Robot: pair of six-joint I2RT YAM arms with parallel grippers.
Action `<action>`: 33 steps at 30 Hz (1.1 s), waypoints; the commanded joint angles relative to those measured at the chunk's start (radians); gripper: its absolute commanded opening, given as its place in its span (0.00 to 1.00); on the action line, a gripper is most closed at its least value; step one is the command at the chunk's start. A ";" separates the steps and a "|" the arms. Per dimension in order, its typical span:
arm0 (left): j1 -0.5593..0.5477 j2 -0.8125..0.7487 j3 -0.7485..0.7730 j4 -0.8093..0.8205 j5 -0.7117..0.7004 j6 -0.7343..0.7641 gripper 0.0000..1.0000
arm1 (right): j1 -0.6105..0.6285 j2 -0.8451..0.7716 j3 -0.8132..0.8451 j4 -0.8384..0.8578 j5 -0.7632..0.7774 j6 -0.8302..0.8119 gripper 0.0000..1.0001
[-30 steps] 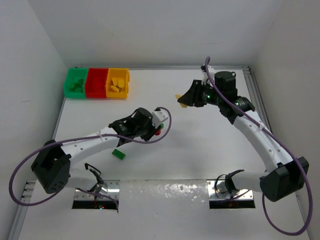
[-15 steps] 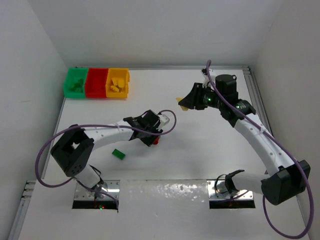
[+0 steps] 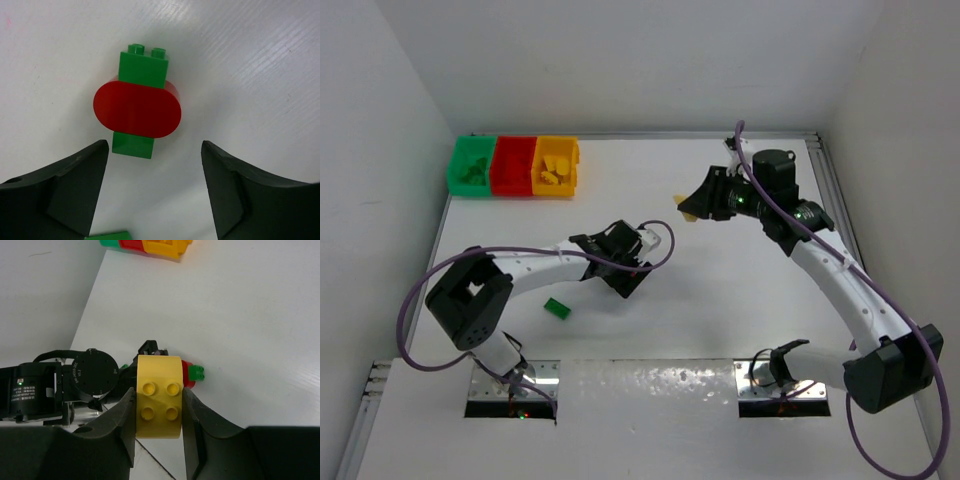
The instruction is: Sort the legos into containers by color
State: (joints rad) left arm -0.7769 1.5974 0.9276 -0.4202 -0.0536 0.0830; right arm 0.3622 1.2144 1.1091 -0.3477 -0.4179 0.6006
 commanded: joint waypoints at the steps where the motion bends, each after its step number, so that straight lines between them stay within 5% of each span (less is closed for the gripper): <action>1: 0.008 -0.060 0.013 0.018 0.032 0.040 0.74 | 0.001 -0.023 0.017 -0.008 0.013 -0.030 0.00; 6: 0.008 -0.196 0.079 0.011 0.082 0.240 0.62 | 0.001 -0.004 0.047 -0.155 0.050 -0.128 0.00; 9: 0.010 -0.354 0.030 0.101 0.144 0.528 0.61 | 0.001 0.020 0.070 -0.204 0.034 -0.200 0.00; 11: 0.011 -0.450 -0.098 0.272 0.188 0.774 0.66 | 0.003 0.039 0.093 -0.218 -0.011 -0.213 0.00; 12: 0.011 -0.529 -0.149 0.335 0.202 0.840 0.79 | 0.003 0.046 0.100 -0.223 -0.022 -0.213 0.00; 14: 0.011 -0.577 -0.229 0.470 0.264 0.984 0.89 | 0.017 0.068 0.106 -0.211 -0.033 -0.196 0.00; 20: 0.010 -0.496 -0.069 0.370 0.422 0.969 0.81 | 0.184 0.164 0.201 -0.198 -0.019 -0.208 0.00; 29: 0.010 -0.541 -0.115 0.403 0.482 1.041 0.77 | 0.231 0.172 0.144 -0.071 -0.081 -0.136 0.00; 33: 0.010 -0.537 -0.112 0.403 0.479 1.035 0.62 | 0.245 0.169 0.130 -0.037 -0.101 -0.121 0.00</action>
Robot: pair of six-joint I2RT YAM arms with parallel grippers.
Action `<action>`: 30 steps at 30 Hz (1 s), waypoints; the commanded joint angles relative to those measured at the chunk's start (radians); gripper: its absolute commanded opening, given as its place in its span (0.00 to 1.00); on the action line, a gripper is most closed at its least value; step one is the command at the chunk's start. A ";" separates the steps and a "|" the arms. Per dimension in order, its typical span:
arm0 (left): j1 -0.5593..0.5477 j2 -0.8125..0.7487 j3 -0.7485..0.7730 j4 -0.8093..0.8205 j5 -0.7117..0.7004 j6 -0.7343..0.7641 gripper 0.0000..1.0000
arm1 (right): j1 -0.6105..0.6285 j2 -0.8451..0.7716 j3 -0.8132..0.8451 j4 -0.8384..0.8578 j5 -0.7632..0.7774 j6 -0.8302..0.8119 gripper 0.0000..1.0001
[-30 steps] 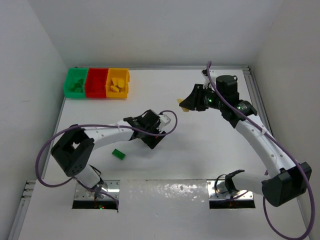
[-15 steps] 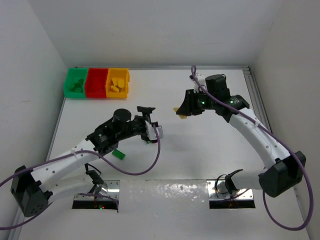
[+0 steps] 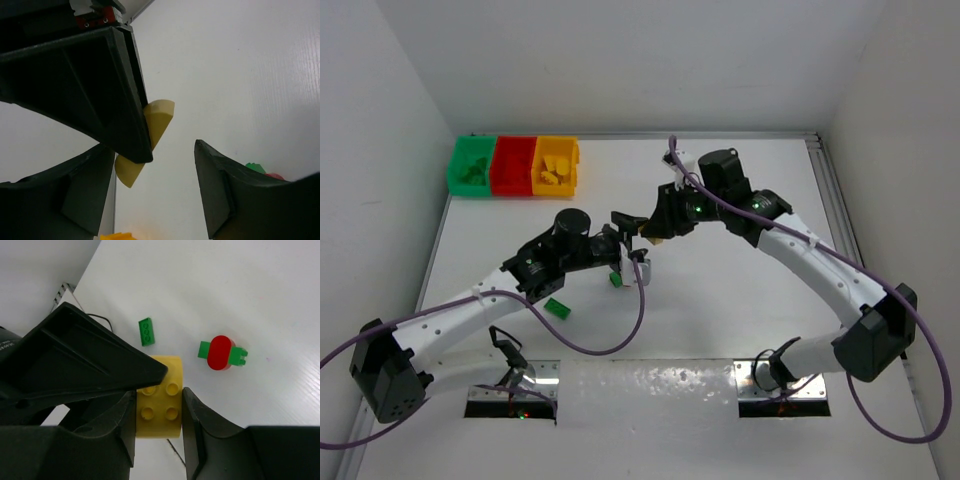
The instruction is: Sort the legos into containers by color
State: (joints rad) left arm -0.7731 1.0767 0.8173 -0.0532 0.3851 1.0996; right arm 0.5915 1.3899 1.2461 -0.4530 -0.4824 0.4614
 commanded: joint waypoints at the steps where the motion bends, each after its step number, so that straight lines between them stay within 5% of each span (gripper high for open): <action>1: 0.006 -0.014 -0.001 0.036 0.041 0.017 0.61 | 0.025 0.000 -0.005 0.068 -0.041 0.019 0.00; 4: 0.006 -0.004 0.000 0.074 0.034 -0.010 0.56 | 0.033 0.000 -0.002 0.059 -0.061 0.008 0.00; 8: 0.011 0.002 0.006 0.081 0.024 -0.018 0.35 | 0.034 -0.014 0.000 0.024 -0.042 -0.018 0.00; 11: 0.011 0.003 0.002 0.088 0.023 -0.024 0.00 | 0.034 -0.015 -0.004 0.023 -0.051 -0.020 0.00; 19: 0.011 0.002 0.008 0.096 0.040 -0.050 0.00 | 0.033 -0.017 -0.025 0.057 -0.044 0.000 0.00; 20: 0.011 0.002 0.011 0.087 0.041 -0.053 0.00 | 0.033 -0.019 -0.027 0.051 -0.035 0.006 0.08; 21: 0.011 0.002 0.017 0.075 0.041 -0.056 0.00 | 0.033 -0.022 -0.027 0.050 0.005 0.006 0.40; 22: 0.011 0.002 0.017 0.055 0.035 -0.058 0.00 | 0.033 -0.029 -0.028 0.034 0.033 0.005 0.55; 24: 0.011 0.003 0.010 0.007 0.020 -0.072 0.00 | 0.030 -0.037 -0.028 0.010 0.143 0.006 0.73; 30: 0.012 -0.001 -0.020 -0.054 -0.040 -0.144 0.00 | -0.001 -0.057 0.004 -0.075 0.390 0.026 0.79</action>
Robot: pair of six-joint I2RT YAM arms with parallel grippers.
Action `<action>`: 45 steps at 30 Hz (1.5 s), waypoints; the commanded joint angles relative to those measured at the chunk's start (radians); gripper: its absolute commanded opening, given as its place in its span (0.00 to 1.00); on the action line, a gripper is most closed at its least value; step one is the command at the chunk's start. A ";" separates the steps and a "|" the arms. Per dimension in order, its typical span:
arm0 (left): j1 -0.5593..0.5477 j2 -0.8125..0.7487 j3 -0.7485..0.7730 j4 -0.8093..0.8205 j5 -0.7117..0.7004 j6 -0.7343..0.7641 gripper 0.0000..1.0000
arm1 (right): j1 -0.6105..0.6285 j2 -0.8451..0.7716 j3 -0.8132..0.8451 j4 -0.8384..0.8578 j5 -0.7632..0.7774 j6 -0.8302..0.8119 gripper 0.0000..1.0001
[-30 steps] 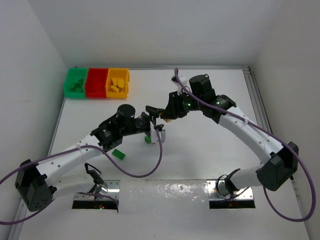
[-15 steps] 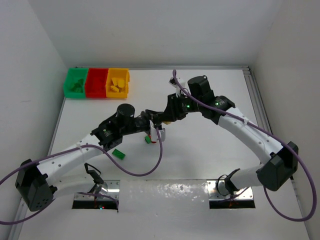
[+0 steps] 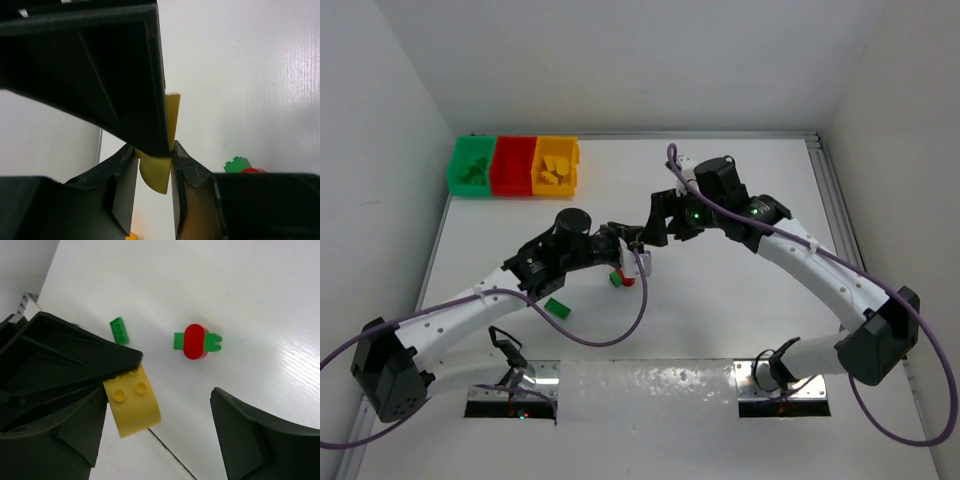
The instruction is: Sort the legos into containers by color
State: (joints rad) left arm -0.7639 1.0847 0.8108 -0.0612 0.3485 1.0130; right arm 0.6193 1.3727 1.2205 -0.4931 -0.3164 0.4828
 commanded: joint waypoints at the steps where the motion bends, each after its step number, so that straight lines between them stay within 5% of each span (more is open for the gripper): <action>1: 0.003 -0.009 -0.015 -0.057 -0.002 -0.063 0.00 | -0.032 -0.047 0.034 -0.048 0.309 0.014 0.80; 7: 0.008 0.012 -0.044 -0.095 -0.055 -0.120 0.00 | -0.081 -0.136 0.045 -0.059 0.565 0.095 0.82; 15: 0.058 0.092 0.011 -0.085 -0.108 -0.244 0.00 | -0.090 -0.155 0.077 -0.145 0.662 0.083 0.81; 22: 0.296 0.291 0.336 -0.202 -0.306 -0.681 0.00 | -0.090 -0.224 -0.025 -0.116 0.643 0.096 0.81; 26: 0.458 0.498 0.562 -0.423 -0.336 -0.752 0.00 | -0.090 -0.247 -0.059 -0.107 0.613 0.092 0.81; 31: 0.651 0.730 0.860 -0.502 -0.336 -0.822 0.00 | -0.090 -0.242 -0.079 -0.104 0.585 0.102 0.81; 36: 0.698 1.010 1.128 -0.571 -0.322 -0.875 0.00 | -0.089 -0.235 -0.081 -0.116 0.582 0.109 0.80; 45: 0.703 1.132 1.137 -0.362 -0.388 -0.884 0.00 | -0.090 -0.208 -0.059 -0.190 0.596 0.126 0.79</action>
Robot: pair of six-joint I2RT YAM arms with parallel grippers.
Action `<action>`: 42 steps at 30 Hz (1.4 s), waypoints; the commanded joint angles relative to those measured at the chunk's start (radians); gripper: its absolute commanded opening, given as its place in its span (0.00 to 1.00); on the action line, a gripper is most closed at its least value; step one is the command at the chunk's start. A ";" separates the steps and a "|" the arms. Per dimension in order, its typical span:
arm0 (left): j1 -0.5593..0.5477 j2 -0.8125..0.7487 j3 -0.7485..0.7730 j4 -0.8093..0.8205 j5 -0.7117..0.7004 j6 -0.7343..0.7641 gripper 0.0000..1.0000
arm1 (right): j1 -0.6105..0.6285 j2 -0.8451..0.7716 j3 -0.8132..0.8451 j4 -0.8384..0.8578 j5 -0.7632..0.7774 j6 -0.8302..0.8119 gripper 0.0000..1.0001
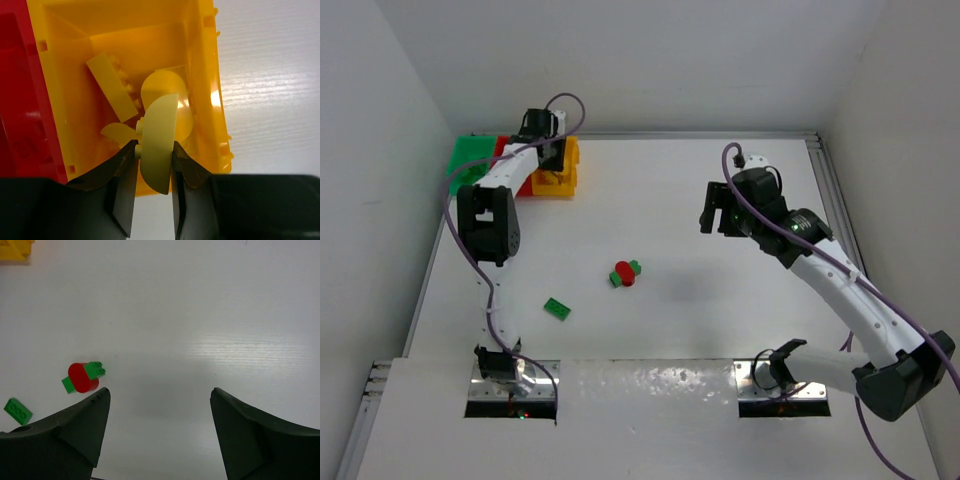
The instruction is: Sort the legos into containers by color
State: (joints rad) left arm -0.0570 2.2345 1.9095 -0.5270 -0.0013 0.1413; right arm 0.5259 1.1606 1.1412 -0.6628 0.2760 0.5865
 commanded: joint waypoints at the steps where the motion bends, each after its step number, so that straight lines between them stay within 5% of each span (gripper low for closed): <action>1: -0.004 -0.003 0.040 0.111 -0.045 -0.012 0.00 | 0.005 0.002 0.019 -0.020 0.003 0.026 0.79; 6: -0.003 0.011 0.026 0.139 -0.051 -0.014 0.08 | 0.003 0.004 0.017 -0.020 0.002 0.047 0.79; 12: -0.003 0.001 0.023 0.163 -0.052 -0.014 0.52 | 0.003 0.011 0.045 -0.032 -0.004 0.047 0.78; 15: -0.003 -0.019 0.023 0.170 -0.039 -0.005 0.58 | 0.003 0.011 0.054 -0.037 -0.006 0.041 0.78; 20: -0.004 -0.082 0.019 0.165 -0.046 0.006 0.55 | 0.005 0.011 0.057 -0.032 -0.032 0.033 0.77; 25: -0.032 -0.317 -0.136 0.151 0.152 0.108 0.04 | 0.005 0.001 0.025 -0.034 -0.076 0.026 0.61; 28: -0.133 -0.456 -0.260 0.007 0.188 0.248 0.04 | 0.003 -0.028 -0.023 0.001 -0.093 0.038 0.54; 31: -0.242 -0.594 -0.453 -0.093 0.202 0.287 0.34 | 0.003 -0.044 -0.053 0.026 -0.112 0.049 0.56; 32: -0.265 -0.668 -0.507 -0.097 0.234 0.287 0.57 | 0.003 -0.042 -0.055 0.028 -0.116 0.049 0.57; 35: -0.369 -0.787 -0.700 -0.087 0.274 0.314 0.91 | 0.005 -0.029 -0.052 0.029 -0.146 0.050 0.58; 37: -0.460 -0.823 -0.811 -0.077 0.264 0.357 1.00 | 0.006 -0.021 -0.052 0.032 -0.165 0.053 0.58; 42: -0.636 -0.805 -0.934 0.001 0.138 0.389 1.00 | 0.005 -0.007 -0.043 0.042 -0.189 0.062 0.58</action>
State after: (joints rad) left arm -0.6350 1.4303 1.0000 -0.5797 0.1955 0.4793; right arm 0.5262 1.1454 1.0882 -0.6613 0.1177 0.6323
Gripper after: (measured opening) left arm 0.999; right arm 0.582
